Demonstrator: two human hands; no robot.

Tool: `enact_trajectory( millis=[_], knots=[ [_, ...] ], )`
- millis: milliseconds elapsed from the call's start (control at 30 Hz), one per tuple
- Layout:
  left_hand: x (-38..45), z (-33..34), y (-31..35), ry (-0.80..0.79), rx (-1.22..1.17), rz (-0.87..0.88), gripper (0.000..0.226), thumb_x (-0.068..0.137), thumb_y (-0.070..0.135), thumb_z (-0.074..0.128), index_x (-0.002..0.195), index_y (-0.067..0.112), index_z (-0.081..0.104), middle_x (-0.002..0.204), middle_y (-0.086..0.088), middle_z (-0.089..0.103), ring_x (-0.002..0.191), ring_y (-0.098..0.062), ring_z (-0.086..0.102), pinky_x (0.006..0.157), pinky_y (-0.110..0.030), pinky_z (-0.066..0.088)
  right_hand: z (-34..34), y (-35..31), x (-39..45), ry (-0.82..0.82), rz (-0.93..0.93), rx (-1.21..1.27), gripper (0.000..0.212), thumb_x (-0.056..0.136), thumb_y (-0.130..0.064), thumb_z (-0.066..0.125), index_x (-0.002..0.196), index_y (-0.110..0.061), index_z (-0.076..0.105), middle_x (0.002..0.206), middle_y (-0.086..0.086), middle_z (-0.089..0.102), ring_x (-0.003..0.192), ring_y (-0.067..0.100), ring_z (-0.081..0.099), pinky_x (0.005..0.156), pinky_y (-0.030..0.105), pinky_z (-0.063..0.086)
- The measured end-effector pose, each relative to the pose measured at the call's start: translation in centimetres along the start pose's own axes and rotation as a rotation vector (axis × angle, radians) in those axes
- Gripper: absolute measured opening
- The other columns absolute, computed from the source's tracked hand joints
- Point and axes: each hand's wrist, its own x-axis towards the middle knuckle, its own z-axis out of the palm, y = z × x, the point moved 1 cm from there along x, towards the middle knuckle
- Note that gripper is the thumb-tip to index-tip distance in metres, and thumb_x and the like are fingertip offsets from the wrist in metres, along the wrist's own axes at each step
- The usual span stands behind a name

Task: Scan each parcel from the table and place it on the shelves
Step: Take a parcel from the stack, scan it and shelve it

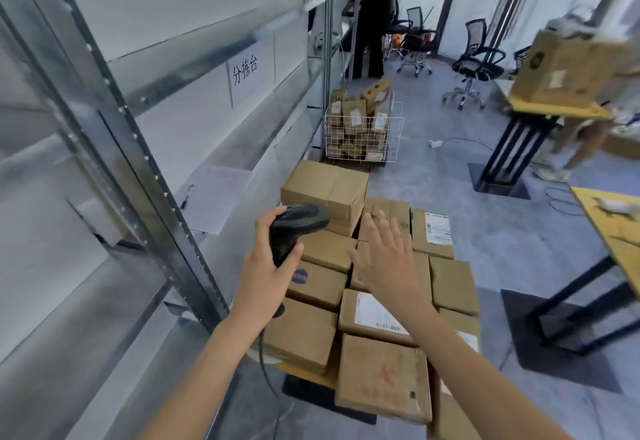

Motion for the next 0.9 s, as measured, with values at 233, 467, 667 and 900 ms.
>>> enact_trajectory(
  millis=[233, 467, 667, 900],
  knots=[
    [4.7, 2.2, -2.1, -0.038, 0.077, -0.038, 0.071, 0.098, 0.019, 0.064, 0.126, 0.072, 0.027, 0.123, 0.054, 0.037, 0.110, 0.026, 0.048, 0.084, 0.000, 0.045, 1.8, 2.8, 5.3, -0.018, -0.055, 0.023, 0.081, 0.101, -0.054, 0.048, 0.162, -0.022, 0.005, 0.170, 0.005, -0.001, 0.157, 0.028, -0.004, 0.125, 0.048, 0.000],
    [7.5, 4.0, -5.0, 0.002, 0.043, -0.118, 0.068, 0.098, 0.018, 0.066, 0.127, 0.070, 0.031, 0.129, 0.037, 0.044, 0.112, 0.025, 0.048, 0.085, 0.002, 0.042, 4.0, 2.7, 11.2, -0.027, -0.102, -0.029, 0.096, 0.094, -0.059, 0.057, 0.162, -0.020, 0.002, 0.170, 0.010, -0.003, 0.156, 0.031, -0.006, 0.125, 0.049, 0.001],
    [9.5, 4.9, -7.7, 0.051, -0.021, -0.199, 0.068, 0.096, 0.016, 0.068, 0.126, 0.069, 0.036, 0.131, 0.035, 0.050, 0.121, 0.009, 0.052, 0.096, -0.010, 0.047, 5.9, 1.9, 18.5, -0.080, -0.152, -0.080, 0.107, 0.087, -0.071, 0.057, 0.162, -0.020, 0.001, 0.169, 0.013, -0.006, 0.155, 0.037, -0.005, 0.125, 0.055, 0.002],
    [11.0, 5.5, -11.2, 0.074, -0.050, -0.344, 0.058, 0.096, 0.026, 0.068, 0.133, 0.060, 0.038, 0.121, 0.029, 0.058, 0.102, -0.023, 0.069, 0.084, -0.030, 0.059, 8.9, 1.3, 28.5, -0.344, -0.242, -0.202, 0.128, 0.068, -0.091, 0.051, 0.160, -0.027, -0.011, 0.165, 0.017, -0.023, 0.152, 0.043, -0.019, 0.119, 0.065, -0.005]
  ],
)
